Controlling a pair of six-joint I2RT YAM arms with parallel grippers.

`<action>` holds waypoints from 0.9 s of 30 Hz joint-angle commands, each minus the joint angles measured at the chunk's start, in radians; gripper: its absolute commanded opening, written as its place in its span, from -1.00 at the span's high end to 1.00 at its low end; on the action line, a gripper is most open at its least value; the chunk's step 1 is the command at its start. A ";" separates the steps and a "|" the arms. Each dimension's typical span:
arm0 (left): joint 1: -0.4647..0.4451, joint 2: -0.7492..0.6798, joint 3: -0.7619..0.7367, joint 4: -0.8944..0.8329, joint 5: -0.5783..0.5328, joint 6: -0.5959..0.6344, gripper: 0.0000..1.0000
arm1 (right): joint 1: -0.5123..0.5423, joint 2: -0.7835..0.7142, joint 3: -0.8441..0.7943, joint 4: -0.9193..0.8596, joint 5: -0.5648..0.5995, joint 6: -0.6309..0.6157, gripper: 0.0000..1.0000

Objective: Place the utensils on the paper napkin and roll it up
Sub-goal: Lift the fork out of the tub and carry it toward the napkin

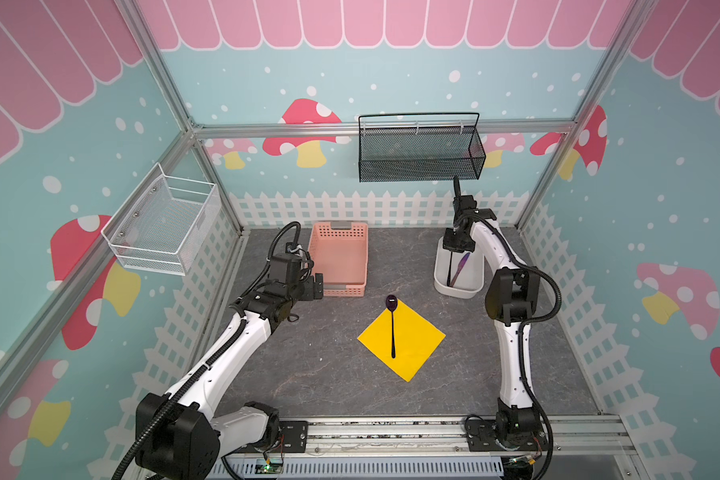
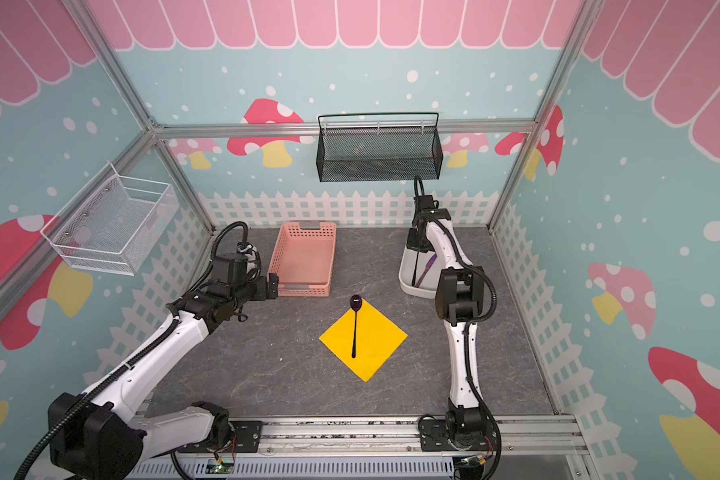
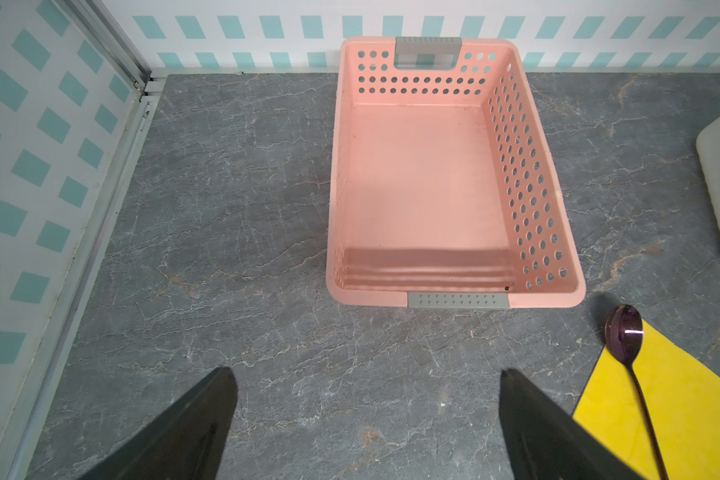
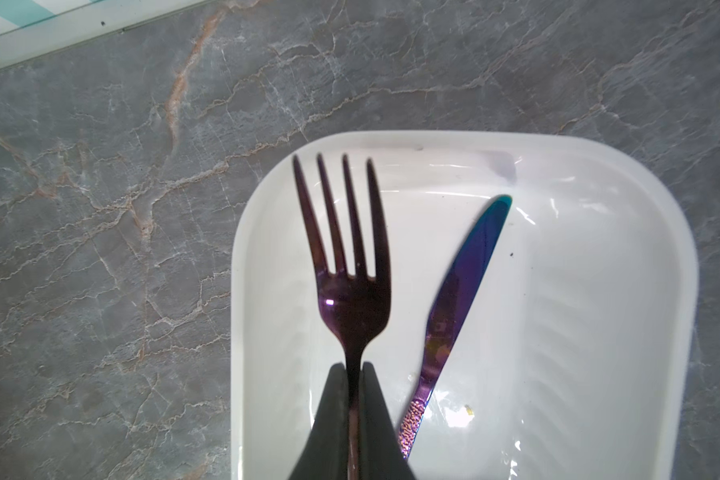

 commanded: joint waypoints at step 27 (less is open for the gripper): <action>0.004 -0.013 -0.004 0.009 0.008 0.007 -1.00 | -0.008 -0.158 -0.037 -0.085 0.003 -0.032 0.92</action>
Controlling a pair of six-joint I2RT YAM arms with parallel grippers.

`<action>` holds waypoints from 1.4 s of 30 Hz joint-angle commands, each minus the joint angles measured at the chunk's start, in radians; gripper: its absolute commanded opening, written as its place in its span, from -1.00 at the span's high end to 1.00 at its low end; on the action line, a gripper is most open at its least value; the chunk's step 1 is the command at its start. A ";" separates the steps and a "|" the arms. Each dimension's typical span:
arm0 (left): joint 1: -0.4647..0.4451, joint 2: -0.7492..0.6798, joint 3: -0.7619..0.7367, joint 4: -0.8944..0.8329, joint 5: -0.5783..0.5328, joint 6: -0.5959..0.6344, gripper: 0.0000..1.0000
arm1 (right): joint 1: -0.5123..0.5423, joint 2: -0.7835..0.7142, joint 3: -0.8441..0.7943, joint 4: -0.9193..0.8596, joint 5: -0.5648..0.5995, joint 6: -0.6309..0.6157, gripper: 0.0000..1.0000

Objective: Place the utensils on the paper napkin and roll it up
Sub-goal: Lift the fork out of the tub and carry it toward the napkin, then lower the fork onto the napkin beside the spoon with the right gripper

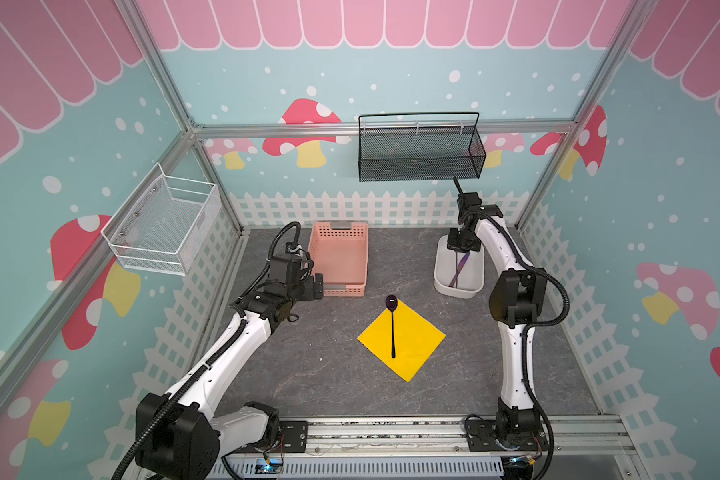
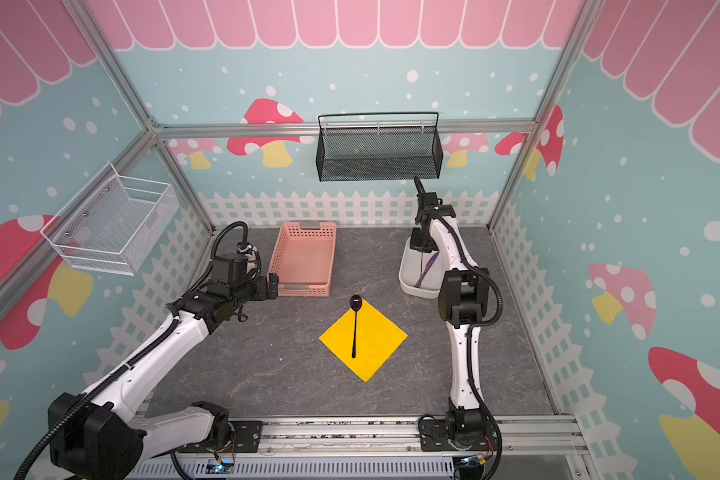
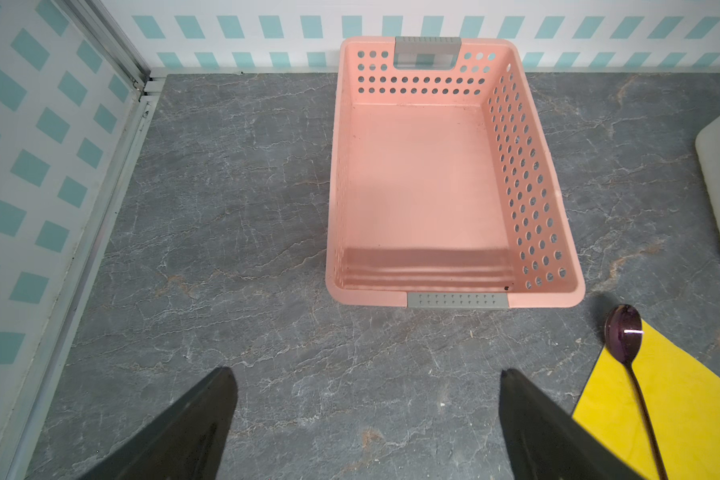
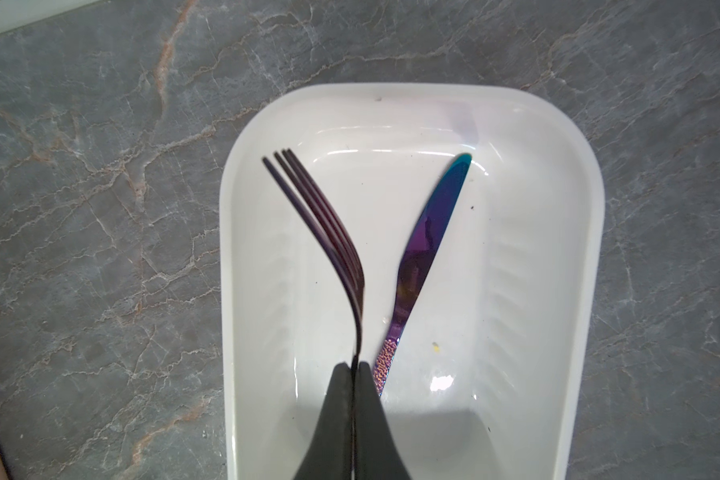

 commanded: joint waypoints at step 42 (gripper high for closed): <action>0.003 0.016 0.003 0.015 0.047 -0.004 -1.00 | 0.092 -0.769 -1.274 0.806 -0.781 0.144 0.99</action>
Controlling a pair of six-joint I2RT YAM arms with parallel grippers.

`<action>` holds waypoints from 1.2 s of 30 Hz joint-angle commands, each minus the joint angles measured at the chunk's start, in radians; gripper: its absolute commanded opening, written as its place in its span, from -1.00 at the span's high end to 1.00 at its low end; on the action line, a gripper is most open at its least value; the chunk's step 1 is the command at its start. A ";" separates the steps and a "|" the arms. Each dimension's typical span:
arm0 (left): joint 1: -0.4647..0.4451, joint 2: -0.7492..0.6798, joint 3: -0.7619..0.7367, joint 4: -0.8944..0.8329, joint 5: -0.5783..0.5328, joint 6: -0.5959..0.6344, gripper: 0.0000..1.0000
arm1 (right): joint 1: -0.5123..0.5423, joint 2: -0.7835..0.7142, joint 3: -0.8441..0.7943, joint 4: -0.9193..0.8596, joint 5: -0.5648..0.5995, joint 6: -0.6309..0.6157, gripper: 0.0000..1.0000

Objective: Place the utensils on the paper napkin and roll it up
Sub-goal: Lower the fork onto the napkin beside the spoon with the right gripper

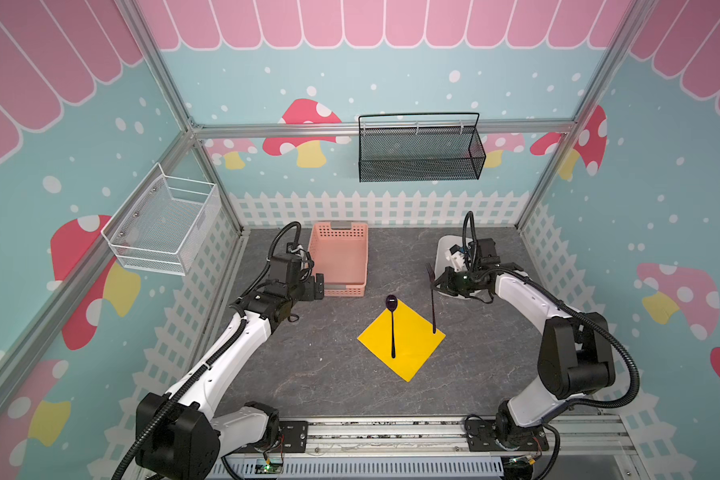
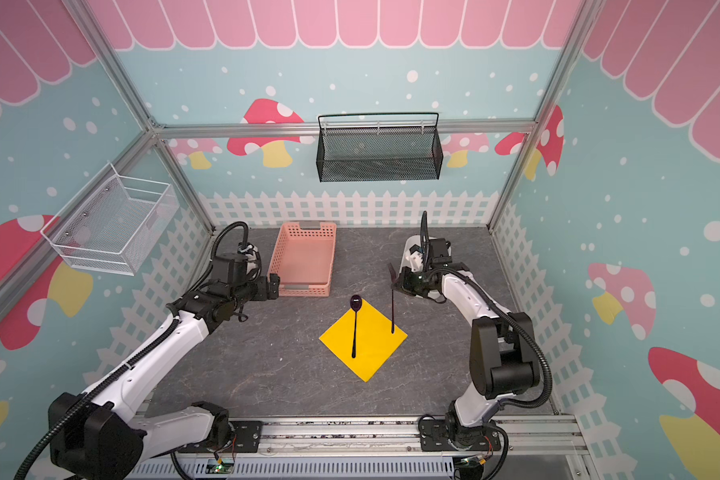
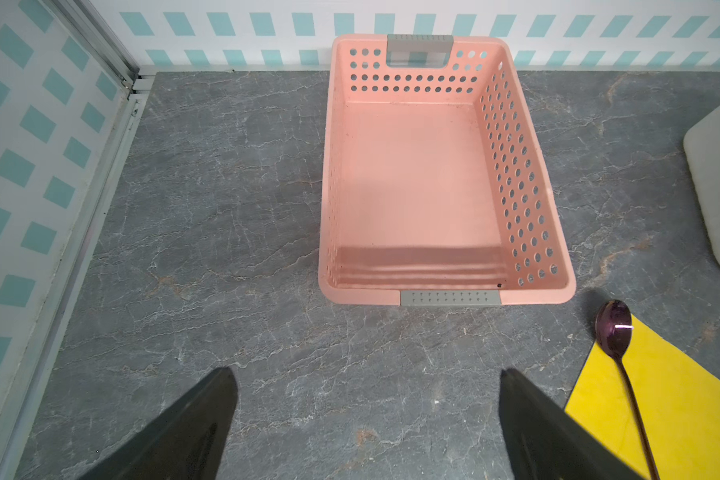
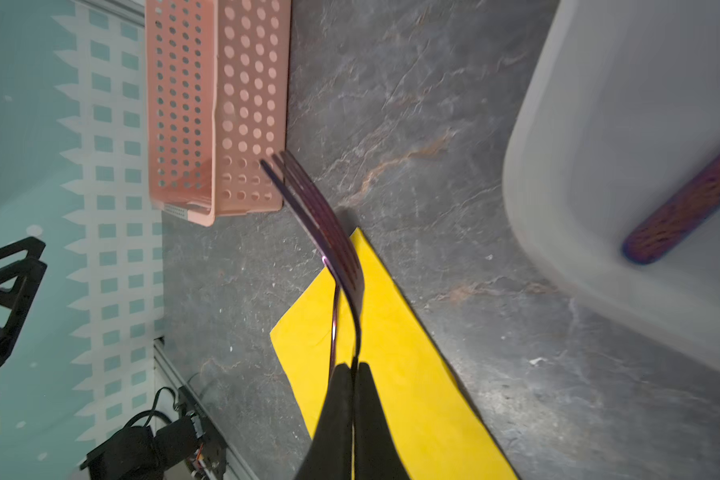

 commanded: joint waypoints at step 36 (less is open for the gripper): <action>0.001 0.025 0.007 0.015 0.043 -0.009 -1.00 | 0.205 0.167 -0.260 0.533 -0.008 0.403 1.00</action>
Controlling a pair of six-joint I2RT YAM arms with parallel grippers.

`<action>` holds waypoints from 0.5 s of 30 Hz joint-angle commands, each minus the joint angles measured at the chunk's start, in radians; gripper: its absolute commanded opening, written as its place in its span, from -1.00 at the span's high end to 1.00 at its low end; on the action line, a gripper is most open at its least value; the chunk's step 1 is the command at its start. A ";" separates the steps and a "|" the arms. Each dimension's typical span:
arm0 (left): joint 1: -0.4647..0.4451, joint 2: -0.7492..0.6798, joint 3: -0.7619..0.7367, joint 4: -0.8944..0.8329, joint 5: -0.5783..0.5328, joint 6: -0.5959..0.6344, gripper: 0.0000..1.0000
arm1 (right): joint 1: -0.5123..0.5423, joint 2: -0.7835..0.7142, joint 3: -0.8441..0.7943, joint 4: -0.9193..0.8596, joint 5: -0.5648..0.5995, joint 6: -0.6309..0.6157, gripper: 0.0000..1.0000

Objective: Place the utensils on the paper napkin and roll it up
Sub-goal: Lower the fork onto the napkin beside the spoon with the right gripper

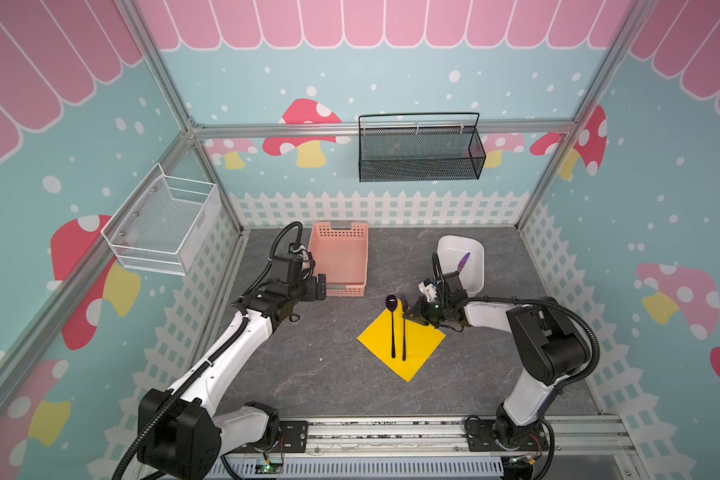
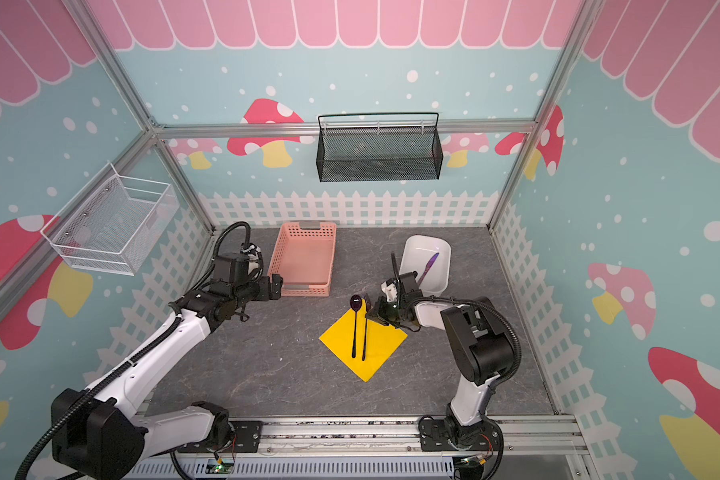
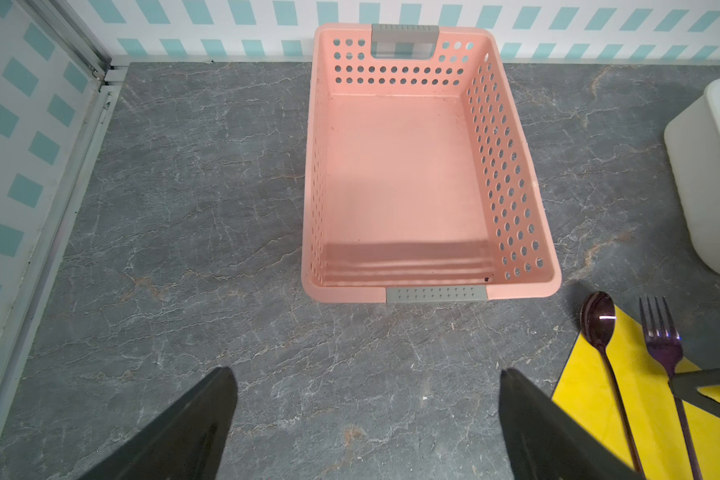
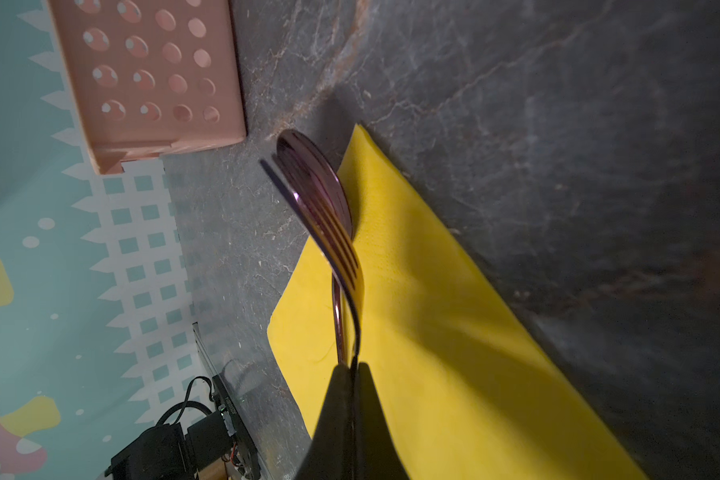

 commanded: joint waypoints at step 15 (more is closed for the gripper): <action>0.002 0.021 0.010 0.008 0.013 -0.008 -1.00 | 0.015 0.067 0.047 0.037 -0.033 0.030 1.00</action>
